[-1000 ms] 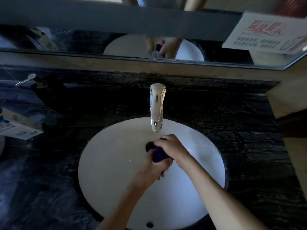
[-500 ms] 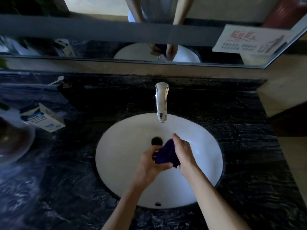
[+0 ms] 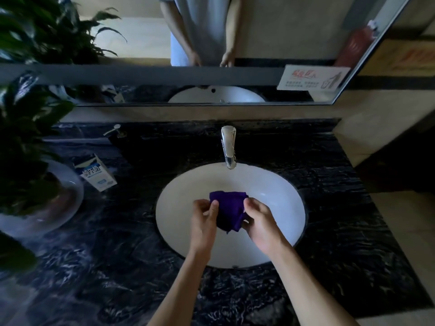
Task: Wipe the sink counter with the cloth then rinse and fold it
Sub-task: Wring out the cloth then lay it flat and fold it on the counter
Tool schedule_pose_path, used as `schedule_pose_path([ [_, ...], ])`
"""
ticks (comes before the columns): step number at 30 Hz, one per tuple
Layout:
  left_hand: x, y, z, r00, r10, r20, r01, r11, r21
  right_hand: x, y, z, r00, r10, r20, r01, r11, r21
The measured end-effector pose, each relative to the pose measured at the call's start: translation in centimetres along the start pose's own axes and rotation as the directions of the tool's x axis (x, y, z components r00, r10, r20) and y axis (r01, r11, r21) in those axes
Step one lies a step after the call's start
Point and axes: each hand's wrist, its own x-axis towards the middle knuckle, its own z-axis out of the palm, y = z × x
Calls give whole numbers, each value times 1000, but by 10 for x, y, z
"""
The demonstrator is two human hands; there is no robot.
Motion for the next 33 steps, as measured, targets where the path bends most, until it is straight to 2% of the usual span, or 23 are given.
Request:
schedule_pose_path([
  [2,-8,7,-3,1000,7,-23,-7,1000,5,-10,2,5,997,-49,60,50,999,-20],
  [6,-22,15,-10,977,70,204,-66,997,-29,-27,-2,16,986,-128,103,144,976,-166],
  [8,-28,15,-15,964,57,260,-51,998,-30,-31,-3,22,986,-145,81,161,956,-246],
  [12,-30,3,-26,981,-6,193,13,999,-33,-37,-2,25,985,-164,45,168,903,-396],
  [15,-31,-3,-32,988,-94,125,109,986,-122,-41,1,22,985,-175,-4,159,904,-396],
  [18,-36,0,-33,977,-119,175,151,972,-181,-45,4,14,987,-151,46,157,924,-349],
  [21,-40,1,-26,968,-115,224,166,961,-223,-48,5,12,985,-95,144,147,899,-412],
  [23,-40,-1,-18,973,-114,198,160,959,-235,-47,6,13,988,-104,115,148,860,-488],
  [28,-39,-8,-4,984,-91,155,127,962,-242,-39,3,-2,986,-155,66,167,841,-515],
  [33,-34,-9,17,984,-143,104,165,956,-242,-27,-4,-33,993,-115,41,119,841,-528],
])
